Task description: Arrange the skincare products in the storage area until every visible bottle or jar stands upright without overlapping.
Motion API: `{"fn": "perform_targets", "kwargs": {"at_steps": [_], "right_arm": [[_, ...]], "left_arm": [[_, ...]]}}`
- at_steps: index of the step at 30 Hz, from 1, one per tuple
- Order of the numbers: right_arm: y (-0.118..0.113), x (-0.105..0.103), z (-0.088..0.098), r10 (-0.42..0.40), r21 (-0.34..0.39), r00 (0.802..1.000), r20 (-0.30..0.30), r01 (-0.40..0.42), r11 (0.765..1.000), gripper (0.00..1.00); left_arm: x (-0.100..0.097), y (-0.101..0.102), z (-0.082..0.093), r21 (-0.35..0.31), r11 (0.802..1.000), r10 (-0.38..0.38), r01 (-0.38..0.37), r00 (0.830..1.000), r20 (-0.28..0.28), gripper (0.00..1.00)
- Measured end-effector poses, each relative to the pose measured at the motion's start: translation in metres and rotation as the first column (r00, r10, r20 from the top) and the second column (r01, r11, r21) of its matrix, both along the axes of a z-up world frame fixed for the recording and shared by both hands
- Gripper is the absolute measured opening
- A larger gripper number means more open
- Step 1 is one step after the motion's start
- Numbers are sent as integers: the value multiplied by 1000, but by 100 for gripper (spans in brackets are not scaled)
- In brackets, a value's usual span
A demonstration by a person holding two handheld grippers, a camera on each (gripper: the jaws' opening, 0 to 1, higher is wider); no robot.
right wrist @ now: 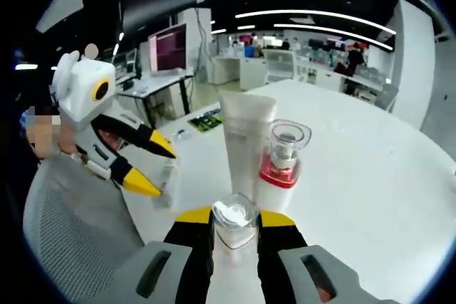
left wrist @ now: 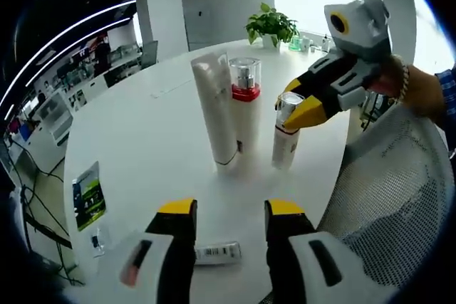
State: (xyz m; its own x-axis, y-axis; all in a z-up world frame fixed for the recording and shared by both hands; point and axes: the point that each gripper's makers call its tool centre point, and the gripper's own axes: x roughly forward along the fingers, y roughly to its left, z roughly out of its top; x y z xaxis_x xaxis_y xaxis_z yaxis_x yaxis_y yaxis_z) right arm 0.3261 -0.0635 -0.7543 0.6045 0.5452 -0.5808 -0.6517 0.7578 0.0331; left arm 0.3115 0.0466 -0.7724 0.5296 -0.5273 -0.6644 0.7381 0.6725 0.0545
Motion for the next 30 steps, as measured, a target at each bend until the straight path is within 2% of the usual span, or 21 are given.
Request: {"fn": "perform_targets", "kwargs": {"at_steps": [8,16,22,26,28,30], "right_arm": [[-2,2,1,-21,1,1000,9,21,1000,17],[-12,12,4,-94,-16,993,76,95,995,17],[-9,19,1,-123,20,987,102,122,992,17],[-4,17,-12,-109,2,991,77,109,994,17],[-1,16,-10,-91,-6,990,109,92,996,17],[0,13,-9,-77,-15,990,114,80,997,17]], "left_arm": [[-1,-1,-1,5,1000,-8,8,1000,-1,34],[0,0,2,-7,1000,3,-3,1000,5,34],[-1,1,2,-3,1000,6,-6,1000,7,33],[-1,2,3,-10,1000,15,-15,1000,5,33],[-1,2,3,-11,1000,15,-15,1000,5,33],[-1,2,3,-11,1000,13,-13,1000,8,33]]}}
